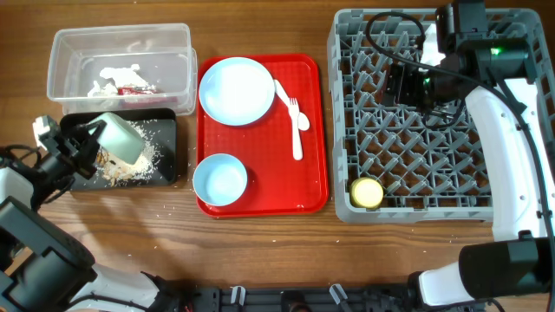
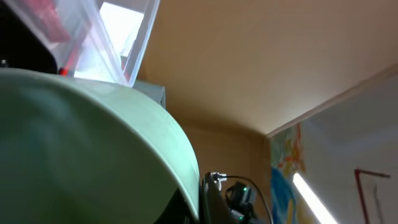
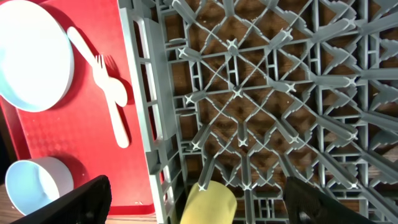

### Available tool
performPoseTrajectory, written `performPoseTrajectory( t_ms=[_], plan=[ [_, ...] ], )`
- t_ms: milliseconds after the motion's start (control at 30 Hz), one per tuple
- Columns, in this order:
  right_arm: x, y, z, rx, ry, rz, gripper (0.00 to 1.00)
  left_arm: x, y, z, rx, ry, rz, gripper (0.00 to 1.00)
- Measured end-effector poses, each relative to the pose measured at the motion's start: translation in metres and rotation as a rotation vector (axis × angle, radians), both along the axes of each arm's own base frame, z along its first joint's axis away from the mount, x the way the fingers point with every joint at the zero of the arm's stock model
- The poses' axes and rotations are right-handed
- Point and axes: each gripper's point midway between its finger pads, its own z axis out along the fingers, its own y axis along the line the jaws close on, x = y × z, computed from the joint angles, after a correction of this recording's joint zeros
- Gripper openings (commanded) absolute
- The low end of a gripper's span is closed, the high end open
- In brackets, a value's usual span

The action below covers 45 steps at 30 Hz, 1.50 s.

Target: Sort waste into correct bins and load items into the dishwasher rack

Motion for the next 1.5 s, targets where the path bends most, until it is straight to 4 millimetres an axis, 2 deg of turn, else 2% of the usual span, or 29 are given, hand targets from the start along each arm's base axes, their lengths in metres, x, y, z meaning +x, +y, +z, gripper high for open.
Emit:
performPoseTrajectory(
  t_ms=[100, 167, 267, 300, 333, 433, 467, 533, 567, 633, 700, 733, 767, 833, 867, 933, 1000, 1033, 1100, 1133, 1167, 1233, 1267, 1333, 1400, 1500],
  plan=[
    [0.0, 0.0, 0.0, -0.002, -0.002, 0.007, 0.9, -0.002, -0.002, 0.0, -0.02, 0.018, -0.001, 0.04],
    [0.0, 0.0, 0.0, -0.002, -0.002, 0.007, 0.9, 0.003, -0.003, 0.0, 0.057, -0.04, -0.014, 0.04],
    [0.001, 0.0, 0.0, -0.01, -0.008, 0.031, 0.9, 0.007, -0.003, 0.016, 0.079, -0.071, -0.021, 0.04],
    [0.002, 0.0, 0.001, -0.009, -0.013, 0.032, 0.9, 0.009, -0.011, 0.019, 0.08, -0.068, -0.042, 0.04],
    [0.003, 0.0, 0.001, -0.009, -0.018, 0.032, 0.9, 0.013, -0.032, 0.025, 0.115, -0.07, -0.093, 0.04],
    [0.004, 0.0, 0.001, -0.01, -0.023, 0.035, 0.9, 0.022, -0.114, 0.044, 0.336, -0.1, -0.275, 0.04],
    [0.005, 0.0, 0.002, -0.01, -0.025, 0.035, 0.9, 0.028, -0.158, 0.056, 0.493, -0.154, -0.353, 0.04],
    [0.005, 0.0, 0.002, -0.01, -0.027, 0.036, 0.9, 0.029, -0.221, 0.059, 0.7, -0.216, -0.444, 0.04],
    [0.005, 0.0, 0.002, -0.01, -0.026, 0.036, 0.9, 0.023, -0.267, 0.044, 0.85, -0.224, -0.509, 0.04],
    [0.005, 0.0, 0.002, -0.01, -0.026, 0.036, 0.9, 0.017, -0.296, 0.016, 1.023, -0.197, -0.547, 0.04],
    [0.005, 0.0, 0.002, -0.011, -0.027, 0.039, 0.9, -0.003, -0.344, -0.035, 1.25, -0.196, -0.673, 0.04],
    [0.005, 0.0, 0.002, -0.011, -0.027, 0.039, 0.9, -0.011, -0.357, -0.062, 1.362, -0.191, -0.727, 0.04],
    [0.005, 0.0, 0.002, -0.011, -0.027, 0.039, 0.9, -0.016, -0.362, -0.074, 1.404, -0.188, -0.754, 0.06],
    [0.005, 0.0, 0.002, -0.011, -0.027, 0.039, 0.9, -0.025, -0.373, -0.106, 1.505, -0.185, -0.823, 0.24],
    [0.005, 0.0, 0.002, -0.011, -0.027, 0.039, 0.9, -0.032, -0.378, -0.12, 1.549, -0.188, -0.863, 0.24],
    [0.005, 0.0, 0.002, -0.011, -0.028, 0.039, 0.9, -0.03, -0.376, -0.12, 1.566, -0.189, -0.852, 0.25],
    [0.01, 0.002, 0.004, -0.002, -0.048, 0.042, 0.89, -0.024, -0.367, -0.121, 1.558, -0.123, -0.802, 0.47],
    [0.016, 0.009, 0.006, 0.011, -0.078, 0.056, 0.89, -0.021, -0.36, -0.118, 1.542, -0.082, -0.775, 0.47],
    [0.028, 0.031, 0.014, 0.031, -0.149, 0.11, 0.87, -0.009, -0.338, -0.094, 1.486, -0.035, -0.683, 0.5],
    [0.029, 0.053, 0.016, 0.048, -0.172, 0.164, 0.86, 0.006, -0.315, -0.063, 1.432, -0.019, -0.568, 0.52],
    [0.028, 0.066, 0.017, 0.058, -0.178, 0.197, 0.86, 0.018, -0.292, -0.033, 1.391, -0.019, -0.46, 0.54],
    [0.024, 0.105, 0.012, 0.082, -0.178, 0.292, 0.85, 0.031, -0.249, 0.032, 1.316, -0.044, -0.248, 0.57],
    [0.021, 0.118, 0.006, 0.085, -0.163, 0.324, 0.84, 0.028, -0.226, 0.065, 1.283, -0.068, -0.148, 0.59],
    [0.017, 0.142, -0.014, 0.082, -0.112, 0.38, 0.82, 0.02, -0.201, 0.084, 1.256, -0.055, -0.074, 0.62],
    [0.012, 0.162, -0.042, 0.072, -0.039, 0.427, 0.79, 0.017, -0.174, 0.089, 1.248, -0.004, -0.008, 0.64],
    [0.0, 0.183, -0.086, 0.047, 0.083, 0.481, 0.73, 0.014, -0.149, 0.081, 1.245, 0.079, 0.028, 0.64]
  ],
)
